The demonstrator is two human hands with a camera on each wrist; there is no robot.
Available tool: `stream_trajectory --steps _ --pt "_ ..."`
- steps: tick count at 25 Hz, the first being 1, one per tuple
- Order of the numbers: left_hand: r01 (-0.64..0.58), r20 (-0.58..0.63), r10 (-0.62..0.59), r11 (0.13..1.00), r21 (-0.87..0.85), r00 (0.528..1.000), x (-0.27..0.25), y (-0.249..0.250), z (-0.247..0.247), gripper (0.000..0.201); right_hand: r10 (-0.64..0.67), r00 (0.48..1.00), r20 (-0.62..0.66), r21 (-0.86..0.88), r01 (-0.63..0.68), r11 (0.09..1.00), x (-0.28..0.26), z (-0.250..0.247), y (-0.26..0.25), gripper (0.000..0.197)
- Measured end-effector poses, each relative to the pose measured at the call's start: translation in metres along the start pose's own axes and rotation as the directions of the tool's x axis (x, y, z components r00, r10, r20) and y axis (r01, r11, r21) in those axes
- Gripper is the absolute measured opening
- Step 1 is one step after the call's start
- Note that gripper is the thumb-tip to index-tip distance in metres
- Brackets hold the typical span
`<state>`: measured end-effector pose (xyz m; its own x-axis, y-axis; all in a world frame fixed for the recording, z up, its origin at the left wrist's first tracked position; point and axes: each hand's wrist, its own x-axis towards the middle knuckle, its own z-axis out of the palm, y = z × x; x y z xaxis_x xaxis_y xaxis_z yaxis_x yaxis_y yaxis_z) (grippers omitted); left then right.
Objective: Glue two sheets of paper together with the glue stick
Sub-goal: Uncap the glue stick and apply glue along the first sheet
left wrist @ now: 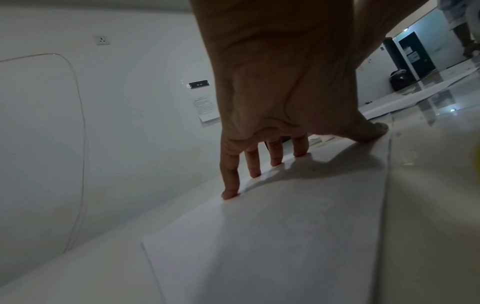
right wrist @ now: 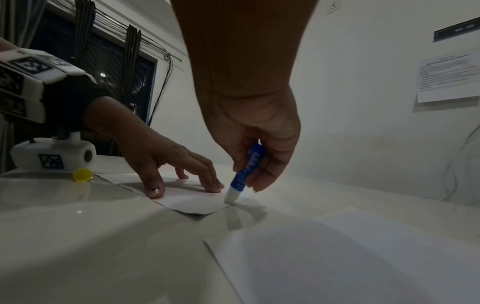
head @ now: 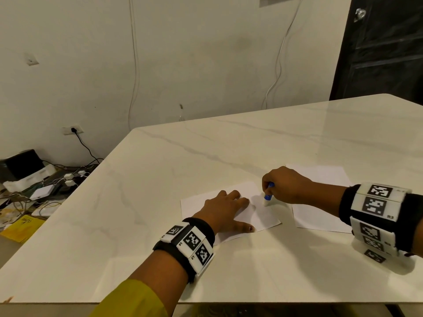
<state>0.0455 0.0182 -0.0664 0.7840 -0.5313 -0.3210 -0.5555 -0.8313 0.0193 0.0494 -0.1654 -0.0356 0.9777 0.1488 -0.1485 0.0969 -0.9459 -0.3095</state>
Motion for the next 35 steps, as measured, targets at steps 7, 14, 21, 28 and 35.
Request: stream_trajectory --steps 7,14,21,28,35 --pt "0.006 -0.008 -0.006 1.0 -0.007 1.0 -0.003 0.001 0.0 0.079 -0.058 0.998 0.034 -0.058 0.059 0.997 -0.021 0.002 0.0 0.023" --pt "0.003 -0.017 -0.003 1.0 -0.028 1.0 -0.006 0.001 -0.003 0.077 -0.078 0.994 0.073 -0.056 0.082 0.995 -0.036 0.0 0.003 0.023" --pt "0.013 0.043 -0.01 0.998 -0.068 0.999 -0.005 -0.004 -0.007 0.076 -0.095 0.988 0.125 -0.094 0.108 0.99 -0.044 -0.002 0.004 0.021" --pt "0.019 0.116 -0.023 0.999 0.038 0.993 -0.004 -0.007 -0.012 0.06 -0.013 0.975 -0.22 0.326 0.086 0.941 -0.024 -0.047 0.005 0.01" --pt "0.108 0.068 -0.119 0.982 0.157 0.991 -0.006 -0.012 -0.002 0.073 0.116 0.985 -0.129 0.556 -0.025 0.831 -0.012 -0.032 0.013 0.006"
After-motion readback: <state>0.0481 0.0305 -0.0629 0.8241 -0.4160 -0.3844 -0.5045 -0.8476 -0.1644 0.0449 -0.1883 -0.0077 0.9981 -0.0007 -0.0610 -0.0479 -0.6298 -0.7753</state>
